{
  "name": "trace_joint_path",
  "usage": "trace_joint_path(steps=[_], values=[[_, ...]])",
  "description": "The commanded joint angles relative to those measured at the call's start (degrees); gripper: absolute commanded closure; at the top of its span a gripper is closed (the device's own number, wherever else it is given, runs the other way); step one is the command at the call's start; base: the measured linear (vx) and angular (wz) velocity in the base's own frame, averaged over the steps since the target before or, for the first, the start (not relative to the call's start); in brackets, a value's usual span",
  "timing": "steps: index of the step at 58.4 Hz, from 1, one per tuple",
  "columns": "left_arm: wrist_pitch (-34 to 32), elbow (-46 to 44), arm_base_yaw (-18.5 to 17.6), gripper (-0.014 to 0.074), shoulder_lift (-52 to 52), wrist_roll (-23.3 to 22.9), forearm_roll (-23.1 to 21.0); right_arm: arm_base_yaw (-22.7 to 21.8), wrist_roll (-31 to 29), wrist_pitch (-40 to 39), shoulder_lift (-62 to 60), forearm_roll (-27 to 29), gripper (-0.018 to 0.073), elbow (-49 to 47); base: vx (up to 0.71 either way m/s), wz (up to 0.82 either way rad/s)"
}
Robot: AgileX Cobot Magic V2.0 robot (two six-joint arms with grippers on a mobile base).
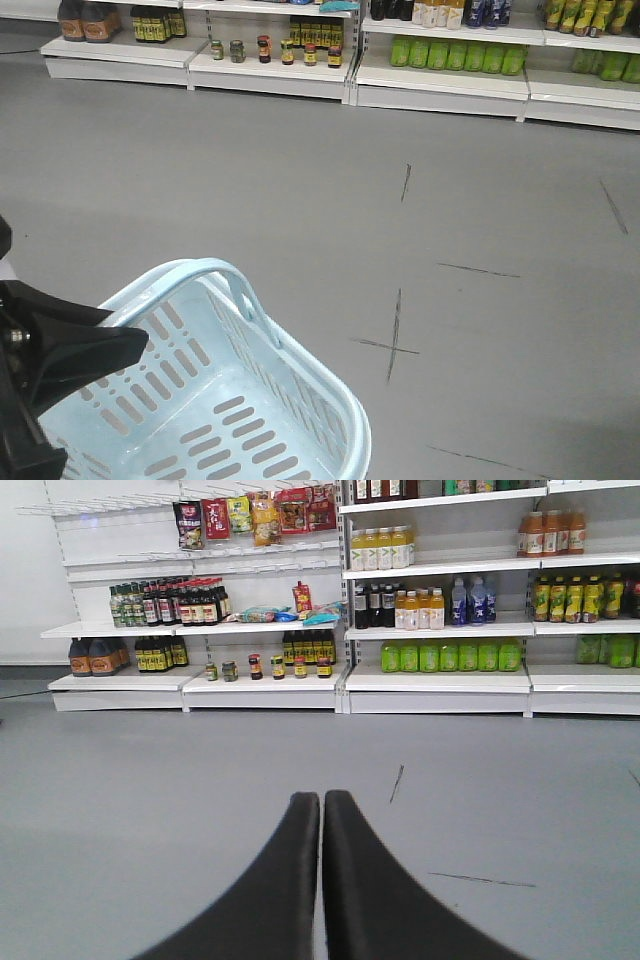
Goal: Pick three apples into basket with both arms
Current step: 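Drive the base along the aisle carrying the basket, then turn the base toward the apple table carrying the basket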
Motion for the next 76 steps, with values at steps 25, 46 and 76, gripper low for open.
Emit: trace_joint_path(steps=[25, 46, 76], values=[[-4.9, -1.7, -0.3, 0.0602, -0.7, -0.5, -1.8, -0.2, -0.1, -4.1, -0.7, -0.7, 0.0565, 0.7, 0.23, -0.09], [-4.9, -1.7, -0.3, 0.0602, -0.7, -0.5, -1.8, -0.2, -0.1, -4.1, -0.7, -0.7, 0.0565, 0.7, 0.22, -0.06], [-4.9, -1.7, -0.3, 0.0602, -0.7, -0.5, -1.8, -0.2, -0.1, -4.1, -0.7, -0.7, 0.0565, 0.7, 0.21, -0.13]])
